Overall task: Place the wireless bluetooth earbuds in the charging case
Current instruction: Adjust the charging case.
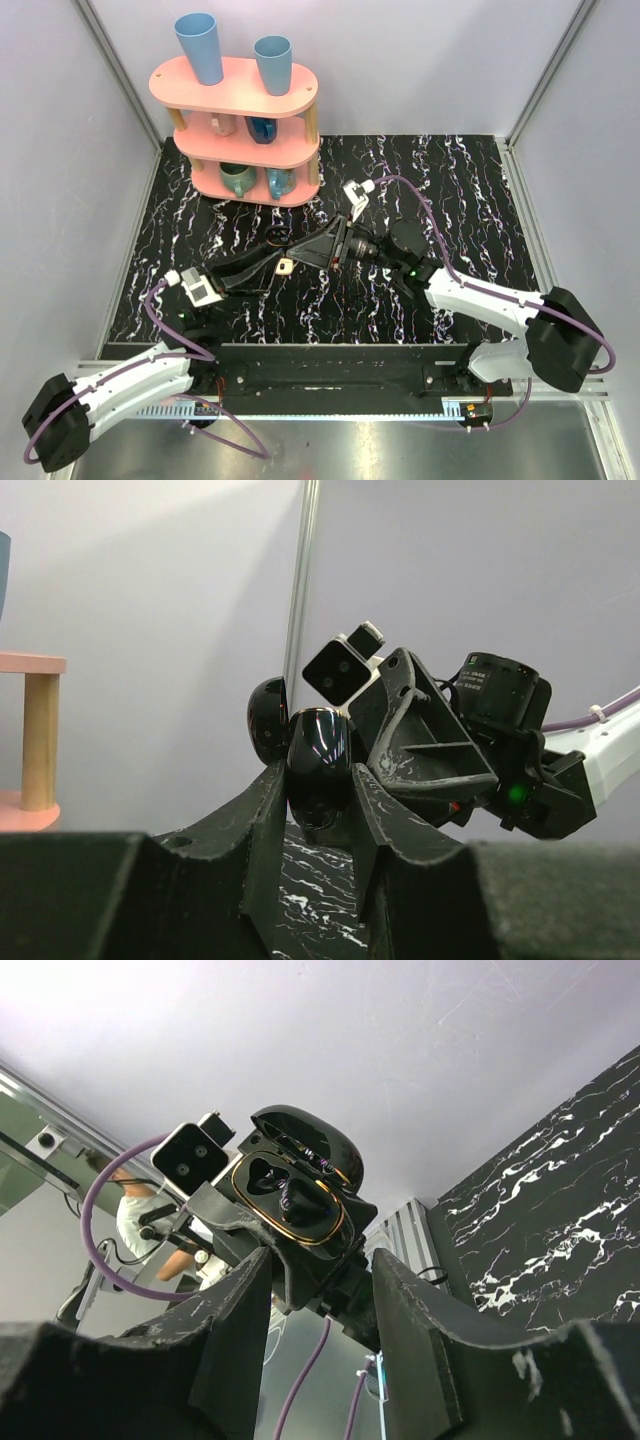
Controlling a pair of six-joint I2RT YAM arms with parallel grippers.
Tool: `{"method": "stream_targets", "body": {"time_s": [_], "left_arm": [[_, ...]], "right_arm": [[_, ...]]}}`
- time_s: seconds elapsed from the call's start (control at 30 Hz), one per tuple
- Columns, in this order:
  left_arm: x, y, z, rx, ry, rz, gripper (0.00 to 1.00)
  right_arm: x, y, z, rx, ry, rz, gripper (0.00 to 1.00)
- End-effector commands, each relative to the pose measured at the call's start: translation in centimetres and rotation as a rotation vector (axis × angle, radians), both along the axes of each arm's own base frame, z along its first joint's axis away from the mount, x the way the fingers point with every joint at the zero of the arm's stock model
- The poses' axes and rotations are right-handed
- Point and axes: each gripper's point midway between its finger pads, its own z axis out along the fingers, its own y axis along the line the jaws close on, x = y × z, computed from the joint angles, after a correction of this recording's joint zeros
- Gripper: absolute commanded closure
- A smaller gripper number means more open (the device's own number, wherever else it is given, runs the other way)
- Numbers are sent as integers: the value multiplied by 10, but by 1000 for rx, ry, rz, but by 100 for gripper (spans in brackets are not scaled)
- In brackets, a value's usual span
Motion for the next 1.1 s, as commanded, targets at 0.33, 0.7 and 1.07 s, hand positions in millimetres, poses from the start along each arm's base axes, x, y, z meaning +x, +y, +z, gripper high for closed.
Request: {"method": "stream_targets", "body": {"time_s": [0.33,0.7,1.07], "left_arm": [[-14,6,23,-108,-54,-64,100],[-14,5,22,-109,-46,-73,100],[-13,7,21,-116,-41,-67,100]], "right_arm": [[-6,0,41,126,-130,27,55],[1,0,43,126,-151,-19,50],[5,4,44,131,-144,-26,57]]}}
